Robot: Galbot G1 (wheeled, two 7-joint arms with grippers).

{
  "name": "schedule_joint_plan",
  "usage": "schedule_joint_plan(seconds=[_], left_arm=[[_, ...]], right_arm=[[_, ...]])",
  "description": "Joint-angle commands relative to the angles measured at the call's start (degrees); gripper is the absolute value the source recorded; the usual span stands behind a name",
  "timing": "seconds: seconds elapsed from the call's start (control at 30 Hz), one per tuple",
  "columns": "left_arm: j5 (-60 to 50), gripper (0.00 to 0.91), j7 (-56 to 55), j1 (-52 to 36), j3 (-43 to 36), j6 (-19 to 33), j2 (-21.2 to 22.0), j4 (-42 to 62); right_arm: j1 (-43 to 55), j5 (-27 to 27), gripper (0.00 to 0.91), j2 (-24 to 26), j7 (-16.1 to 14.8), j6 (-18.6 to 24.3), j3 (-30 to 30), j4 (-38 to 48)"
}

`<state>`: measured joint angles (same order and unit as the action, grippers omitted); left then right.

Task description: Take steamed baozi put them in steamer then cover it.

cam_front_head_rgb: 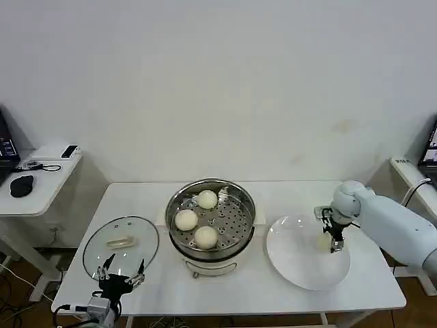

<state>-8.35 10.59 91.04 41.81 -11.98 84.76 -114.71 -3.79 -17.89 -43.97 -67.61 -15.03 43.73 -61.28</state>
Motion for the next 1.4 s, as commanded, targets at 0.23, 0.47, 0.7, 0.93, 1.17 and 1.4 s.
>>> schedule_joint_plan(seconds=[0.23,0.47,0.7,0.93,1.17,1.4], left_arm=[[0.1,0.907,-0.1,-0.5,-0.3,0.0,0.1,0.5],[0.0,0.907,0.0,-1.0,-0.4,-0.1,0.1,0.7],[-1.3,0.907,-0.1,-1.7,-0.6,0.0,0.2,0.1],[-2.4,0.907,0.4,-1.6,-0.1,0.5,-0.4,-0.8],[-0.7,0.907,1.0,-2.8,1.5,0.0,-0.3,-1.1],[-1.7,0.907,0.4,-3.2,1.0,0.4,-0.1,-0.8]], right_arm=[[0.1,1.4,0.655,1.0,0.7,-0.6,-1.9,-0.6],[6.8,8.1,0.665,3.3,0.5,-2.6,-0.1,-6.1],[20.6,22.0,0.655,2.4,0.0,-7.5,6.5,-14.6],[30.1,33.6,0.655,-3.4,0.9,-12.8,10.5,-17.7],[34.8,39.5,0.655,-8.5,1.4,-15.2,12.7,-16.3],[37.1,42.6,0.655,-13.9,1.6,-16.5,16.9,-13.5]])
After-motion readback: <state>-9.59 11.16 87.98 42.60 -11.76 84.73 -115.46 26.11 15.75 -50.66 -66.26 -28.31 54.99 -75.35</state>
